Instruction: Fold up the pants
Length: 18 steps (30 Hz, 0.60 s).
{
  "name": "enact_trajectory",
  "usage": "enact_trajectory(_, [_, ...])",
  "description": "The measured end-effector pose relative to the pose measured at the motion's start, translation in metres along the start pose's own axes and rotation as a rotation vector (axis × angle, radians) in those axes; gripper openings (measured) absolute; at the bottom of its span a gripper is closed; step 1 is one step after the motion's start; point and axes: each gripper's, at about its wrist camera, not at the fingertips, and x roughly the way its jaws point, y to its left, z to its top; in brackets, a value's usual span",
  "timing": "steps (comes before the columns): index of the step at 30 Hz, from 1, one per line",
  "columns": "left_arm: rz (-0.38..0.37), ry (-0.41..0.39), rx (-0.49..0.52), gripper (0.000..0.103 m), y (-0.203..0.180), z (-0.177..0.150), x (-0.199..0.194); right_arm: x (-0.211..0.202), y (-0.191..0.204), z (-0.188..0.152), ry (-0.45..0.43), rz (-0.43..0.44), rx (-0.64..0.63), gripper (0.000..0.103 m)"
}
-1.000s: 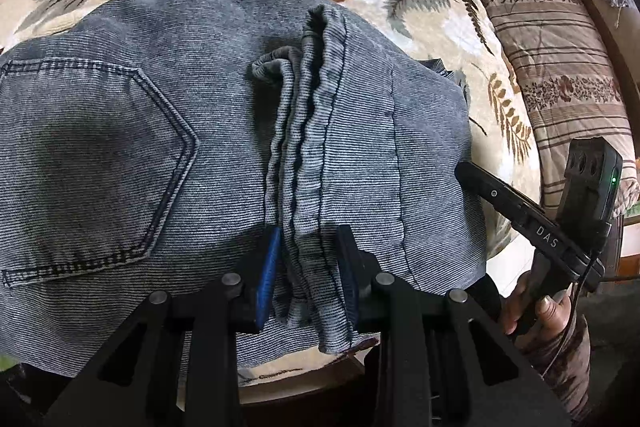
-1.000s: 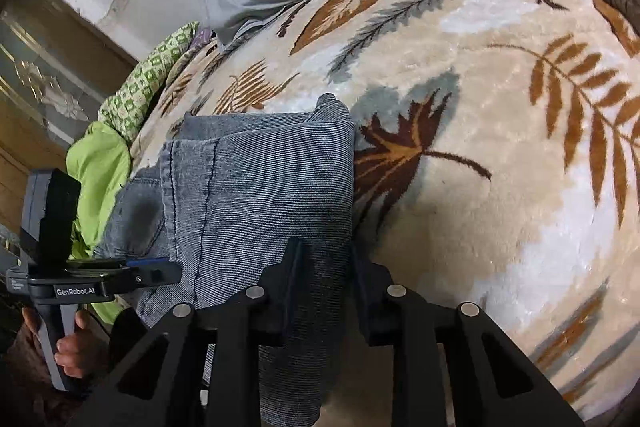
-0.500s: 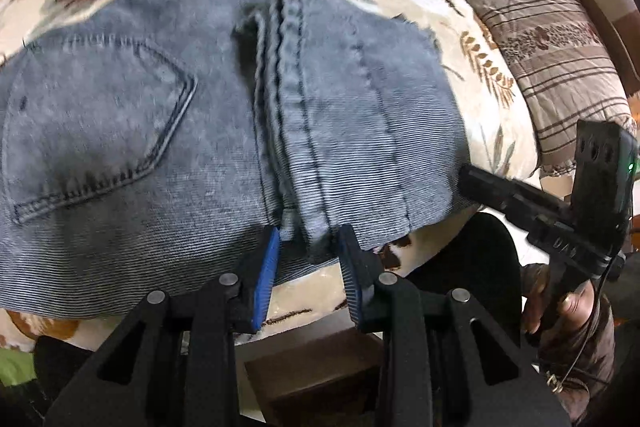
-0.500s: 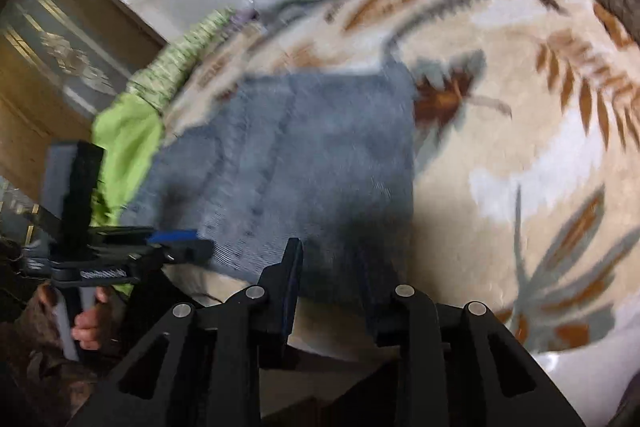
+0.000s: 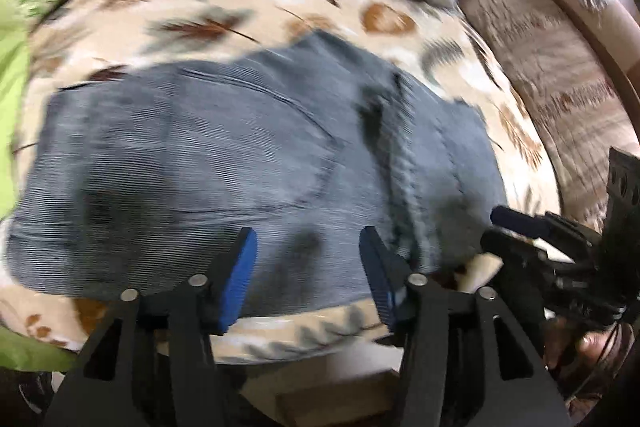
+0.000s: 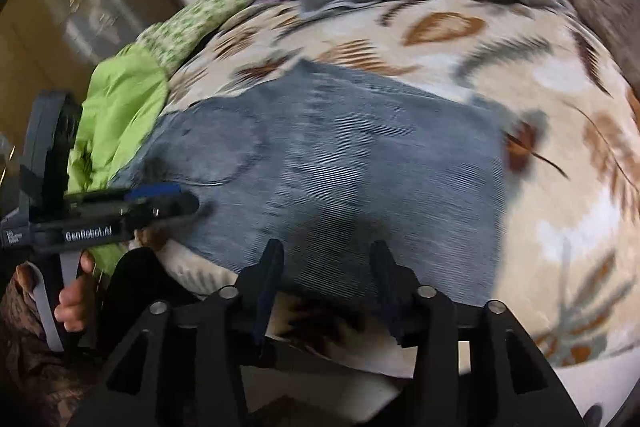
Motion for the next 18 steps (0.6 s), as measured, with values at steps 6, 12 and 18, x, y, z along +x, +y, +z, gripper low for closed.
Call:
enact_trajectory(6, [0.055,-0.042,-0.059,0.062,0.046,0.0,-0.014,0.024,0.062,0.025,0.034,-0.001,-0.125,0.065])
enact_trajectory(12, [0.092,-0.06,-0.084,0.063,0.08,0.002,-0.023,0.047,0.115,0.043,0.046,-0.023,-0.225,0.08])
enact_trajectory(18, [0.059,-0.058,-0.161,0.066,0.136,0.023,-0.037,0.058,0.16,0.047,0.027,-0.054,-0.337,0.085])
